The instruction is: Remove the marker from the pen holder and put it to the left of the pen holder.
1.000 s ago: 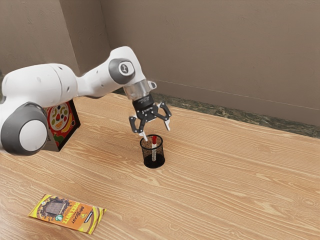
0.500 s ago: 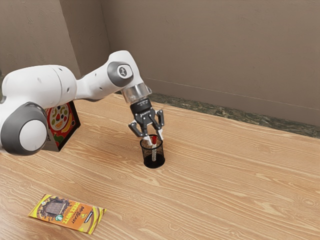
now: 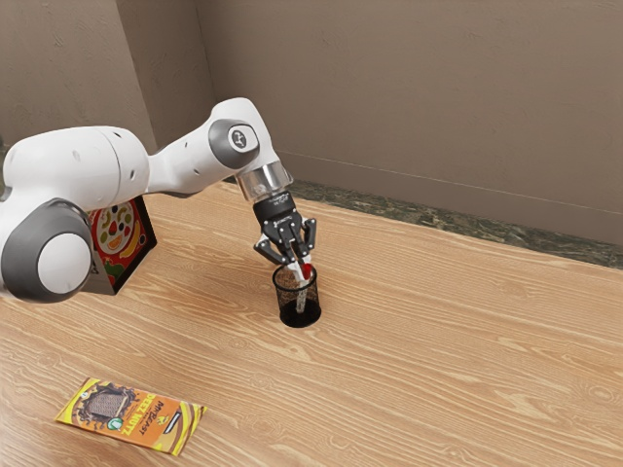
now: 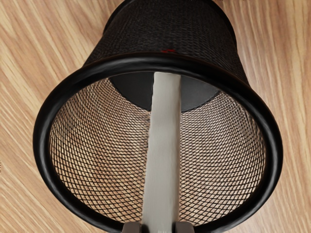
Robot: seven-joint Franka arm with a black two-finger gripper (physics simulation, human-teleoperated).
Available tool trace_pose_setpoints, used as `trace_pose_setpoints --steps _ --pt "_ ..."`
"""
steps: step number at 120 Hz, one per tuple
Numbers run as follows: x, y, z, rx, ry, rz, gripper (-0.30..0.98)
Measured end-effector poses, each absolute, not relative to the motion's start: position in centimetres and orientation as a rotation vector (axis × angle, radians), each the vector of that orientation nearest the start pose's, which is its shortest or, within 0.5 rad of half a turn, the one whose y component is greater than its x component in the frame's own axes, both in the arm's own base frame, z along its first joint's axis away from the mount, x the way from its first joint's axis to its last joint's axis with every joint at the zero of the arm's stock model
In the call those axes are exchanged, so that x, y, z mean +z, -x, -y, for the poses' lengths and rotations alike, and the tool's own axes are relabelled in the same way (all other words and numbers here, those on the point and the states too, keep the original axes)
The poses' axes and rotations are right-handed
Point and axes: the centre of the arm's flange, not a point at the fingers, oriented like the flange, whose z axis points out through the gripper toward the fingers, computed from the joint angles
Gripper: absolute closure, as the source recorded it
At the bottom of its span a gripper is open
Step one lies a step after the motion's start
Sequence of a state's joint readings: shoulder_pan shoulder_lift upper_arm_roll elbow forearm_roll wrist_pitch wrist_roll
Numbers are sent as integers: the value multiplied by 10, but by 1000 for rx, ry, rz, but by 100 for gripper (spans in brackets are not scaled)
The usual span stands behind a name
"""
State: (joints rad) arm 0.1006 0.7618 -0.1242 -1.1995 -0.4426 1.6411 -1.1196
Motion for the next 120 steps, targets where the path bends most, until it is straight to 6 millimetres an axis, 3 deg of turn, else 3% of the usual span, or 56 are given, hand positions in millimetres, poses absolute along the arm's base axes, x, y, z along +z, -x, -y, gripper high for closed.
trace_pose_setpoints --steps 18,32,62,76,90,100,120 --pt "330 -718 36 904 2688 1897 74" --pt "350 -717 31 869 2690 1912 75" --pt "447 -691 16 701 2735 1950 76" --pt "481 -675 -7 627 2718 1984 77" --pt "485 -666 -43 614 2654 2037 77" --pt "477 -661 -69 633 2595 2075 77" --pt "434 -651 -119 727 2451 2126 77"
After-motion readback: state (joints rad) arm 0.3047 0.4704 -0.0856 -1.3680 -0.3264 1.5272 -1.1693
